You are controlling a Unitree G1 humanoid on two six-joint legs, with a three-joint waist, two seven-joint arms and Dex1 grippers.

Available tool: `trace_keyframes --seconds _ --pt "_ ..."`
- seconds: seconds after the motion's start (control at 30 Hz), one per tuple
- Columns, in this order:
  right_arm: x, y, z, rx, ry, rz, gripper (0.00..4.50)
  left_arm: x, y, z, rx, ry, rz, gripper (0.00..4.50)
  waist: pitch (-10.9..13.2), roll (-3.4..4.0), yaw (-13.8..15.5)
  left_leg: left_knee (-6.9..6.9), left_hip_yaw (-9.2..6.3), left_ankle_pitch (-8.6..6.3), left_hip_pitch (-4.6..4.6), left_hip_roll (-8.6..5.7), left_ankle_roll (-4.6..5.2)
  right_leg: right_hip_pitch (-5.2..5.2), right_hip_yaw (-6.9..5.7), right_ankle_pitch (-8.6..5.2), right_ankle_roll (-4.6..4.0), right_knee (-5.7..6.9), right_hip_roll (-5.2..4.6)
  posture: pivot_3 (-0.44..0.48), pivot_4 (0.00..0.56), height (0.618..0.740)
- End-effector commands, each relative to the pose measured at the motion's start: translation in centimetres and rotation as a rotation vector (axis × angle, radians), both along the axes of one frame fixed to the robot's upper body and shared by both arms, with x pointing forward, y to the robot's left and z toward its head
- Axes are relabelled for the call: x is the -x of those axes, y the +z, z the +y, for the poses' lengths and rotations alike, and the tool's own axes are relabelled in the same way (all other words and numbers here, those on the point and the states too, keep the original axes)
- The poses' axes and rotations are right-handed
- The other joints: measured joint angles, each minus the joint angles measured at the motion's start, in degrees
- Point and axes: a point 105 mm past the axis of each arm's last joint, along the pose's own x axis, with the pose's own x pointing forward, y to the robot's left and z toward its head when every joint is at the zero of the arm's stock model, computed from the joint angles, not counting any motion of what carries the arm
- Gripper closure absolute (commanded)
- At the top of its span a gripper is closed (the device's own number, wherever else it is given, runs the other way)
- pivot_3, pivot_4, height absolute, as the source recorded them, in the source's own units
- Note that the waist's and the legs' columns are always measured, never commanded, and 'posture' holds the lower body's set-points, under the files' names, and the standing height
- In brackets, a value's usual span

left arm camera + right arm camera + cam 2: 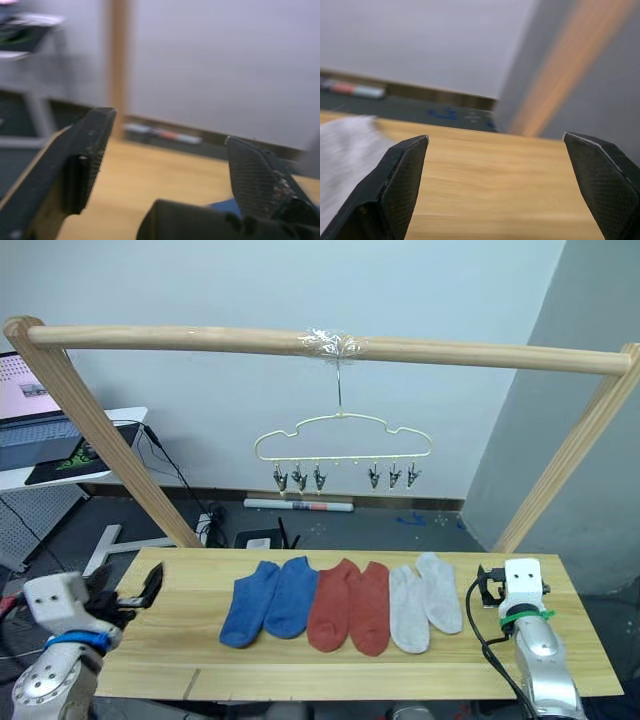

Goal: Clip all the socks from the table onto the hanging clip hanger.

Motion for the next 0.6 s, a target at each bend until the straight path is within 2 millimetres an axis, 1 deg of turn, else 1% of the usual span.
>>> trace_keyframes --seconds 0.03,0.07,0.1,0.13,0.17,0.23,0.27,0.3,0.33,0.4,0.47,0.5,0.6 --pt "-0.7 2.3 1.7 -0.007 0.125 -0.048 0.00 -1.0 1.6 -2.2 -0.001 -0.075 -0.042 1.82 0.37 0.02 -0.17 0.02 -0.05 0.00 -0.02 0.00 0.00 0.02 -0.04 0.02 0.04 0.01 0.01 0.235 0.129 0.740" --pt "-0.9 3.5 3.9 -0.013 0.270 -0.057 0.00 -2.0 2.0 -3.7 0.016 -0.121 -0.051 2.10 0.55 0.01 -0.52 0.02 -0.11 0.00 -0.04 0.00 0.00 0.02 -0.09 0.02 0.05 0.01 0.02 0.211 0.142 0.740" --pt "-0.8 4.2 5.5 -0.013 0.374 -0.060 0.00 -2.6 2.3 -4.8 0.027 -0.153 -0.056 2.10 1.00 0.10 -0.92 0.03 -0.16 -0.01 -0.02 0.00 0.01 0.05 -0.10 0.01 0.08 0.01 0.04 0.211 0.142 0.740" --pt "-0.8 5.8 7.9 -0.036 0.519 -0.079 0.00 -3.7 2.6 -6.2 0.046 -0.187 -0.065 2.10 1.33 0.10 -1.09 0.10 -0.20 -0.01 -0.09 -0.02 0.01 0.06 -0.11 -0.01 0.11 0.01 0.04 0.191 0.148 0.740" --pt "-0.6 6.9 9.5 -0.052 0.614 -0.090 0.00 -4.4 2.9 -7.0 0.058 -0.208 -0.070 2.10 1.75 0.10 -1.26 0.12 -0.22 -0.01 -0.16 -0.03 0.01 0.03 -0.11 0.02 0.16 0.01 0.04 0.191 0.148 0.740" --pt "-0.4 7.7 10.5 -0.070 0.681 -0.094 0.00 -5.0 3.1 -7.5 0.067 -0.218 -0.071 2.10 2.12 0.11 -1.72 0.35 -0.39 -0.01 -0.27 -0.03 0.01 0.04 -0.16 0.13 0.32 0.02 0.13 0.191 0.148 0.740" --pt "-0.5 8.2 11.3 -0.081 0.717 -0.097 0.00 -5.5 3.1 -7.7 0.072 -0.219 -0.072 2.10 2.12 0.11 -1.88 0.38 -0.47 -0.01 -0.31 -0.02 0.02 0.04 -0.17 0.20 0.36 0.01 0.16 0.175 0.156 0.740" --pt "-0.7 9.8 13.0 -0.131 0.779 -0.126 0.00 -6.2 3.2 -8.1 0.084 -0.228 -0.080 2.10 2.21 0.05 -2.07 0.39 -0.51 -0.03 -0.30 -0.04 0.01 0.10 -0.18 0.33 0.36 0.01 0.15 0.143 0.157 0.740" --pt "-0.7 11.0 14.2 -0.166 0.828 -0.146 0.00 -6.7 3.3 -8.5 0.093 -0.235 -0.086 2.10 2.38 0.02 -2.29 0.39 -0.54 -0.05 -0.30 -0.04 0.01 0.10 -0.20 0.32 0.38 0.01 0.15 0.143 0.157 0.740" --pt "-0.7 14.3 17.2 -0.188 0.940 -0.231 0.00 -8.1 4.0 -9.4 0.114 -0.244 -0.119 2.10 2.96 0.18 -2.68 0.41 -0.69 -0.05 -0.36 -0.04 0.02 0.09 -0.34 0.33 0.36 0.02 0.16 0.120 0.157 0.740" --pt "-0.6 15.7 18.5 -0.176 0.989 -0.267 0.00 -8.8 4.4 -9.7 0.132 -0.227 -0.145 2.10 3.06 0.25 -2.70 0.57 -0.92 -0.05 -0.67 -0.05 0.01 -0.05 -0.50 0.40 0.44 0.03 0.18 0.114 0.156 0.740" --pt "-0.5 15.8 18.8 -0.170 0.998 -0.270 0.00 -9.0 4.6 -9.6 0.136 -0.221 -0.152 2.10 3.04 0.22 -2.69 0.61 -1.04 -0.05 -0.78 -0.05 0.01 -0.06 -0.62 0.40 0.45 0.02 0.18 0.111 0.155 0.740" --pt "-0.6 16.2 19.6 -0.178 1.002 -0.273 0.00 -9.4 4.6 -10.4 0.177 -0.244 -0.154 2.10 3.02 0.19 -2.57 0.63 -1.40 -0.06 -1.15 0.01 -0.01 -0.16 -1.13 0.40 0.44 -0.05 0.10 0.105 0.157 0.740"
